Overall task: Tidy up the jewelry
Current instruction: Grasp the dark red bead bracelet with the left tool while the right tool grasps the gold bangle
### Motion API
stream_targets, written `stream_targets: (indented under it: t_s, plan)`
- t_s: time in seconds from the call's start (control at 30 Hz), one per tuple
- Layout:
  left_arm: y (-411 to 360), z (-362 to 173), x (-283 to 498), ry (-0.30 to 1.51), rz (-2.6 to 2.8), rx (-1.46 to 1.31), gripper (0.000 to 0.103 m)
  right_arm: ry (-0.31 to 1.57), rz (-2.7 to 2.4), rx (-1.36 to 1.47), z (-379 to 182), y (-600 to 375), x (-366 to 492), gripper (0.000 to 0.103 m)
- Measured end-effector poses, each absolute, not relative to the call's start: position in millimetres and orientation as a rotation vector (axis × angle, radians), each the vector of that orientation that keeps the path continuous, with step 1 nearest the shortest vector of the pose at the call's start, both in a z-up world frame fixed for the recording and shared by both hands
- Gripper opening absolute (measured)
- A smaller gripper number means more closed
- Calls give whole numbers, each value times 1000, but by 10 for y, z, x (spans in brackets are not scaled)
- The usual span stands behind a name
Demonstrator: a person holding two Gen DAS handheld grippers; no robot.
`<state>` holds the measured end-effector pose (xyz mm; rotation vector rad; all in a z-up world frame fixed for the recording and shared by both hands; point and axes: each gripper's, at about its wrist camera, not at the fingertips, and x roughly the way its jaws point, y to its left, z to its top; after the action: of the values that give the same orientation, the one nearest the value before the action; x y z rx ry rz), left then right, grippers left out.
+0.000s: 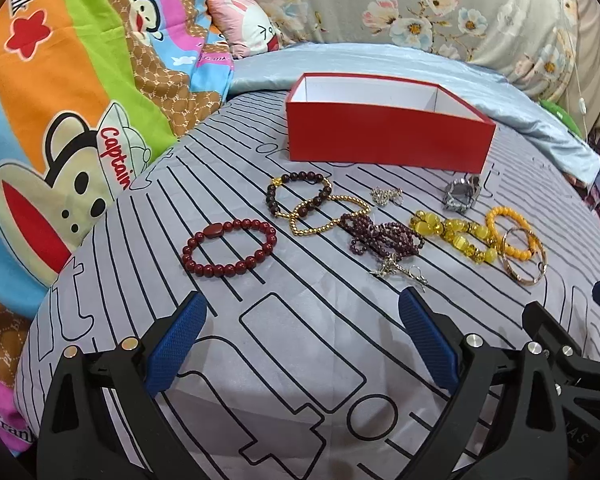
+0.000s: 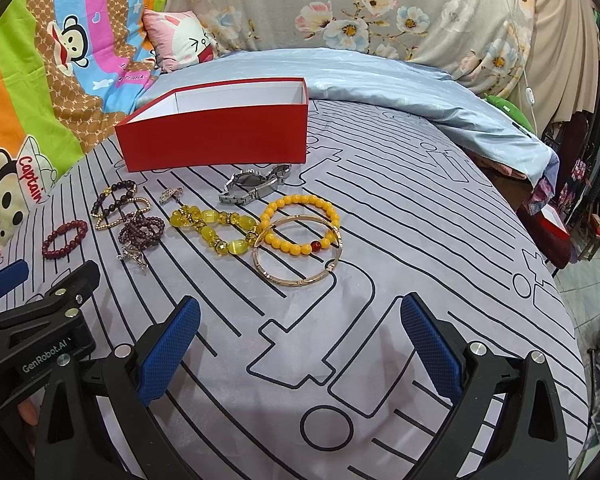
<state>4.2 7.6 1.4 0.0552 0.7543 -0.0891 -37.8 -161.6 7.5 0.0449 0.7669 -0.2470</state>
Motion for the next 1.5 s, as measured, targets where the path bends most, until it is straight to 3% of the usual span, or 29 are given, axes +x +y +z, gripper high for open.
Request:
stream_targets:
  t_s: [0.57,0.77,0.83,1.03,1.17,1.23,1.3,1.5]
  plan:
    - [889,51,496,814,25,-69,92,776,-230,77,79,-1658,-358,96]
    - [966,-10,730,833,20,-66,81,779,-230,81,70,-1660,-354,96]
    - [950,-53,779,861,1,-64,66,783,-228,81,63,-1656,-354,96]
    - [895,-108,828,887,-32,-48,48,796,-214,108,77,-1714,-311,95]
    - [821,-104,814,882,-75,-34,30,770,-218,105,203,-1777,-244,90]
    - [797,-102,804,882,-93,-42,16,759,-227,94,268,-1820,-190,83]
    - [779,-103,799,883,-113,-59,8,764,-226,103,284,-1883,-140,77]
    - [704,-93,734,875,-150,-80,8,850,-207,197,127,-2114,44,44]
